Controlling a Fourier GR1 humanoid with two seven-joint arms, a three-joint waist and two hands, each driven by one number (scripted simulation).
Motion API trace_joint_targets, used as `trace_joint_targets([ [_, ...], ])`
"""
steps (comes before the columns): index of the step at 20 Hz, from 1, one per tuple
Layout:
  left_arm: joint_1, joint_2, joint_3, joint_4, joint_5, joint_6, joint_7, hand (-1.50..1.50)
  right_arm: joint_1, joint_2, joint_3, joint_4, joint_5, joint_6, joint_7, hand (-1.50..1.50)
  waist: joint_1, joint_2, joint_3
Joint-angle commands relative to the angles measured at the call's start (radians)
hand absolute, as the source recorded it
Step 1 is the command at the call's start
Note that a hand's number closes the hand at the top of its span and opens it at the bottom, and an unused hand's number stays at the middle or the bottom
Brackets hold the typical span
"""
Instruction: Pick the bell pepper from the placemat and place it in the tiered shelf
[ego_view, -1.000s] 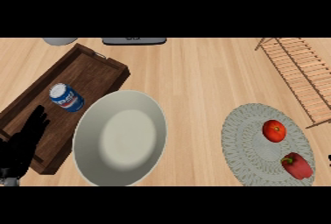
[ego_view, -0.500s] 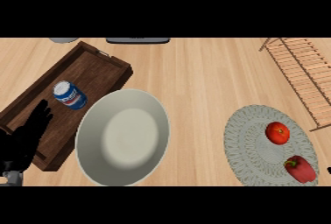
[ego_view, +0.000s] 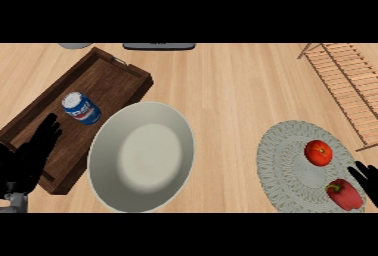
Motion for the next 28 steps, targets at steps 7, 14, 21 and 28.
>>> trace_joint_targets([
  [7, 0.018, -0.040, 0.055, 0.051, -0.039, -0.055, -0.061, 0.00, -0.242, 0.102, -0.018, 0.214, 0.099, 0.106, -0.026, -1.50, -0.003, -0.001, 0.000],
  [14, 0.015, -0.029, 0.101, 0.020, -0.062, -0.094, -0.019, 0.00, -0.150, 0.172, -0.056, 0.279, 0.172, -0.019, -0.172, -1.50, -0.008, -0.002, 0.001],
  [21, -0.039, -0.038, 0.145, 0.020, -0.066, -0.111, 0.031, 0.00, -0.278, 0.249, -0.052, 0.420, 0.237, -0.020, -0.197, -1.50, -0.007, -0.001, 0.001],
  [28, -0.062, -0.098, 0.133, 0.061, -0.131, -0.098, 0.018, 0.00, -0.388, 0.270, -0.108, 0.553, 0.235, 0.035, -0.237, 1.50, -0.007, -0.001, 0.001],
])
